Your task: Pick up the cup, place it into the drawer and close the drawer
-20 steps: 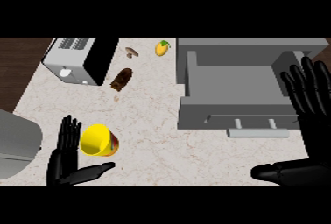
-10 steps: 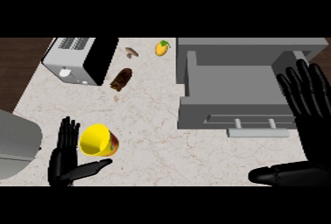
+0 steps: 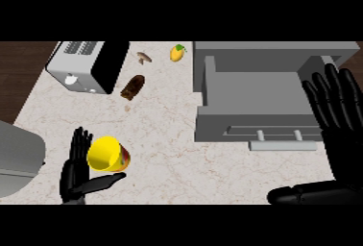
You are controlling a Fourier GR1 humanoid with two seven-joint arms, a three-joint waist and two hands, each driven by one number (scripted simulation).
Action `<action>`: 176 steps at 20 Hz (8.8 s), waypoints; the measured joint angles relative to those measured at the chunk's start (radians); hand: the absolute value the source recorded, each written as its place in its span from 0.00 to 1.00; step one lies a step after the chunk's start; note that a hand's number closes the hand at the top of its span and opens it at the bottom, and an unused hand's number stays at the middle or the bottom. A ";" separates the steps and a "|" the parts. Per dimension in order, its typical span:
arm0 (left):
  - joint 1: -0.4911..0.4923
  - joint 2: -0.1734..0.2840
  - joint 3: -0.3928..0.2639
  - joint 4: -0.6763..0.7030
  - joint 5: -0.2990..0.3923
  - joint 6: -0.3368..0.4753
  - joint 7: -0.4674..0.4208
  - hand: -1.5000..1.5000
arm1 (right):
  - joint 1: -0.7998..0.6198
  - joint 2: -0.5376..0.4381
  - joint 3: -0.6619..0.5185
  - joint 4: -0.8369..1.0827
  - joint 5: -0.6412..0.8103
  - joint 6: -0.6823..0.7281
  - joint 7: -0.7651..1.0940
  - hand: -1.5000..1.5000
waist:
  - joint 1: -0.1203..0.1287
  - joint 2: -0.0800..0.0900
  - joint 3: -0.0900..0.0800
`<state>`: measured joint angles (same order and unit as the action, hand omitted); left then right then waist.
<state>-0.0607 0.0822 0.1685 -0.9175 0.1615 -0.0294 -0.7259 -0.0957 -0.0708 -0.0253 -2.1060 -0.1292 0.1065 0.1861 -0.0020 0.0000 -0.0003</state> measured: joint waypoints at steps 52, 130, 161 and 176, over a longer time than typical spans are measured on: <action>-0.227 0.039 -0.025 0.062 0.100 -0.218 -0.147 1.00 | 0.015 -0.010 -0.025 0.000 -0.010 0.019 0.009 0.00 | 0.009 -0.004 0.001; -1.275 -0.082 -0.744 0.527 0.444 0.516 0.405 0.00 | -0.068 -0.024 -0.051 0.102 -0.080 0.092 -0.059 0.00 | -0.116 0.028 0.002; -0.816 0.204 -0.578 -0.153 0.638 0.471 0.410 0.00 | 0.042 -0.217 -0.063 0.024 -0.003 0.285 -0.011 1.00 | 0.031 -0.010 0.000; -0.331 0.418 -0.483 -0.517 0.675 0.306 0.389 0.00 | 0.014 -0.280 0.155 0.208 0.544 0.233 -0.216 1.00 | 0.033 -0.001 0.000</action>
<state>-0.3918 0.5006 -0.3145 -1.4348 0.8366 0.2767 -0.3366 -0.0816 -0.3511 0.1301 -1.8981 0.4144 0.3395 -0.0295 0.0307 -0.0011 -0.0002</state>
